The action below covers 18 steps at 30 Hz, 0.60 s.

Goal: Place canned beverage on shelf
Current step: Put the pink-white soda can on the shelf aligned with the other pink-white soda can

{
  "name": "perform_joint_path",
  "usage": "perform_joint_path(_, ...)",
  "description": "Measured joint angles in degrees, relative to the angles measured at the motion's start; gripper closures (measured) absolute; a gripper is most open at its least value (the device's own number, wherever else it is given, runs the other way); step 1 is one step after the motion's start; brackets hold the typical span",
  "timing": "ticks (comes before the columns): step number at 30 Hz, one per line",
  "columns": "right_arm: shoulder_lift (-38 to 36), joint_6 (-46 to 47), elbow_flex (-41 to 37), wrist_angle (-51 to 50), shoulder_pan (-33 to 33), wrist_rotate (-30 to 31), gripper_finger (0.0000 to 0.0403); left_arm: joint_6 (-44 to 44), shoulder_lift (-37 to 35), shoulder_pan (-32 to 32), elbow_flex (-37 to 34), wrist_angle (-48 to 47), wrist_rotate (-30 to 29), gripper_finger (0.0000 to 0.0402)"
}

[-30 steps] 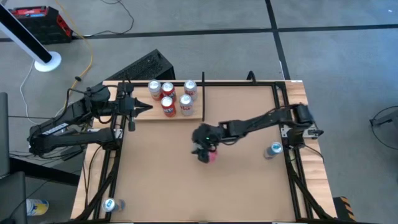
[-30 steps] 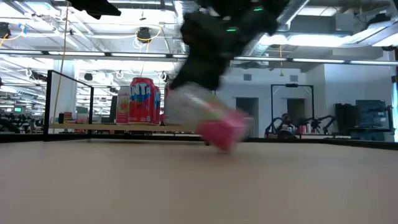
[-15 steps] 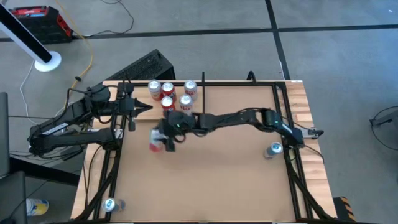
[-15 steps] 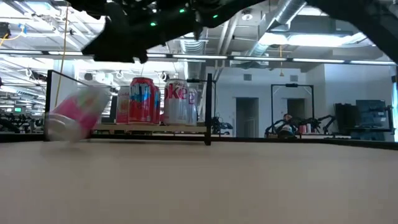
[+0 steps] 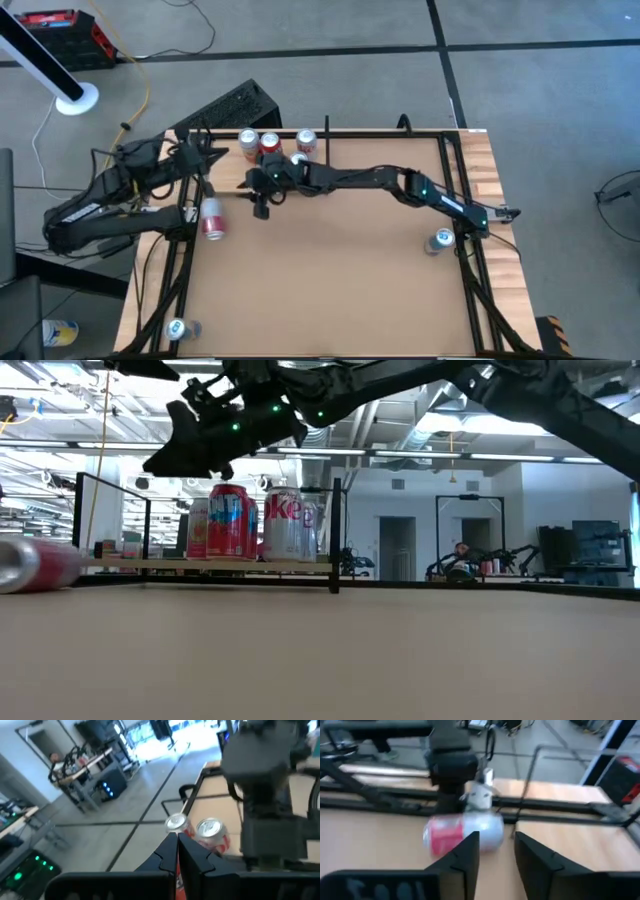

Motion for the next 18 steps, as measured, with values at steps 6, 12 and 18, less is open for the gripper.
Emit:
perform_joint_path(6, -3.6, -1.4, -0.1, -7.8, 2.8, 2.1, 0.0303, -1.9, -3.2, 0.0, 0.0, -0.9, 3.5, 0.0402)
perform_joint_path(12, -12.1, -3.7, -0.1, -31.3, 6.3, 6.9, 0.0332, -11.5, -1.3, 0.0, 0.0, -6.8, 9.3, 0.0402)
perform_joint_path(18, -21.3, -1.7, -0.1, -60.5, 10.0, 7.7, 0.0351, -23.1, 8.3, 0.0, 0.1, -17.9, 16.6, 0.0402)
